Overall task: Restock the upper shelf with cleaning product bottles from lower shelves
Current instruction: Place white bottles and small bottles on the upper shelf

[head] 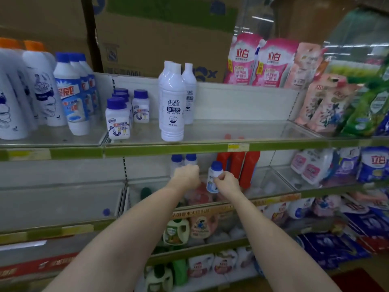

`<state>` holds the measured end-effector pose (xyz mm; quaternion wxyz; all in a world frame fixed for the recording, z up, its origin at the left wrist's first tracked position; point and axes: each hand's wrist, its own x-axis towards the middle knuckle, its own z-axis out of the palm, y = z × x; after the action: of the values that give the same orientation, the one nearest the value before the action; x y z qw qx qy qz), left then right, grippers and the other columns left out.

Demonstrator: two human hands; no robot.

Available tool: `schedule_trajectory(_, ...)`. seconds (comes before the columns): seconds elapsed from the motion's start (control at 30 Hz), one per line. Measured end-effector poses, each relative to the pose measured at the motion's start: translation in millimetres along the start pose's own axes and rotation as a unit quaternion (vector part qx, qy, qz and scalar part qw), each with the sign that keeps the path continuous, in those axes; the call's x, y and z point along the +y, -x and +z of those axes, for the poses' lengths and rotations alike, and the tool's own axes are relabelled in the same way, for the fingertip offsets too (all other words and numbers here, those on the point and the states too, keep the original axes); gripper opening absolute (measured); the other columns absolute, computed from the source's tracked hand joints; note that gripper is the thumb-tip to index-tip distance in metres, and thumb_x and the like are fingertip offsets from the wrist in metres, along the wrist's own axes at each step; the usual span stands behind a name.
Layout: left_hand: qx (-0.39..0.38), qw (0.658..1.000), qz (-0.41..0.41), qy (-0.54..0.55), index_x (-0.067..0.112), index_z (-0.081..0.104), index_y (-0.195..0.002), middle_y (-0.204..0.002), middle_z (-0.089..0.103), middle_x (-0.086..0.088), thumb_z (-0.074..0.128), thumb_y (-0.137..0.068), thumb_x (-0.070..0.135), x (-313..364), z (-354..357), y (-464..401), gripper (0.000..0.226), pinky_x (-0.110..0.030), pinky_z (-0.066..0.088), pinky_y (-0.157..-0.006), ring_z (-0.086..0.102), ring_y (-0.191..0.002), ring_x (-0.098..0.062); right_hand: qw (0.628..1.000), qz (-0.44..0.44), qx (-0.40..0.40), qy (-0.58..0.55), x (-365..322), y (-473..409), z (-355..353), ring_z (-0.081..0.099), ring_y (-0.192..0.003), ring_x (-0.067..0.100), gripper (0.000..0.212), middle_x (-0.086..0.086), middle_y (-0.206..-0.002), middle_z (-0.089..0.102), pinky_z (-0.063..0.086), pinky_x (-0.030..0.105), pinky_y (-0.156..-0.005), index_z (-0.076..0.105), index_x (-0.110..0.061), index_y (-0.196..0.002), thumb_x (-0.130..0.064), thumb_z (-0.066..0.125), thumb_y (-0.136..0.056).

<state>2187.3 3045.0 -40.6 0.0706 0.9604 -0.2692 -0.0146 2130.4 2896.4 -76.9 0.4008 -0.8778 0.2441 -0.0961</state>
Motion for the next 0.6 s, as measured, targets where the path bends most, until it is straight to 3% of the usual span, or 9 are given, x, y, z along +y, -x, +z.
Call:
schedule_trajectory(0.13,-0.027,0.999,-0.011,0.014,0.014,0.059,-0.106,-0.103,0.06,-0.007,0.053,-0.093,0.019,-2.2,26.2,-9.8,0.015,-0.036,0.048,-0.076,0.06,-0.093,-0.028,1.0,0.013,0.007,0.01,19.5,-6.4,10.5,0.057,-0.089,0.025,0.015,0.004,-0.093,0.061,0.04,0.032,-0.071,0.052,-0.017,-0.087,-0.025,0.06,-0.096)
schedule_trajectory(0.23,-0.046,0.998,-0.017,0.029,0.015,0.057,-0.099,-0.098,0.063,-0.005,0.059,-0.089,0.022,-5.6,44.3,-25.0,0.012,-0.038,0.053,-0.078,0.059,-0.087,-0.025,1.0,0.014,0.006,0.022,33.2,-22.8,14.4,0.059,-0.1,0.029,0.01,0.008,-0.104,0.062,0.039,0.03,-0.075,0.053,-0.015,-0.097,-0.02,0.061,-0.095)
schedule_trajectory(0.33,-0.049,0.997,-0.034,0.046,0.019,0.054,-0.1,-0.101,0.061,-0.005,0.06,-0.093,0.027,-6.1,61.2,-48.5,0.013,-0.039,0.053,-0.084,0.058,-0.091,-0.025,0.999,0.026,-0.008,0.04,49.9,-57.5,21.0,0.06,-0.108,0.034,0.025,0.014,-0.118,0.062,0.047,0.035,-0.082,0.057,-0.009,-0.112,-0.023,0.063,-0.094)
schedule_trajectory(0.43,-0.043,0.994,-0.042,0.091,0.023,0.05,-0.093,-0.099,0.059,-0.002,0.056,-0.096,0.023,-5.4,76.5,-76.1,0.006,-0.033,0.049,-0.077,0.058,-0.089,-0.021,0.997,0.055,-0.028,0.048,59.3,-91.6,24.0,0.059,-0.109,0.033,0.035,0.012,-0.123,0.056,0.05,0.041,-0.09,0.055,-0.011,-0.119,-0.028,0.067,-0.091)
schedule_trajectory(0.6,-0.052,0.992,-0.055,0.104,0.011,0.059,-0.103,-0.102,0.065,-0.009,0.053,-0.094,0.022,3.5,94.2,-113.6,0.016,-0.039,0.053,-0.079,0.061,-0.094,-0.027,0.998,0.029,-0.051,0.039,80.4,-131.8,33.3,0.055,-0.117,0.035,0.052,0.013,-0.132,0.05,0.049,0.045,-0.096,0.05,-0.01,-0.13,-0.028,0.073,-0.088)
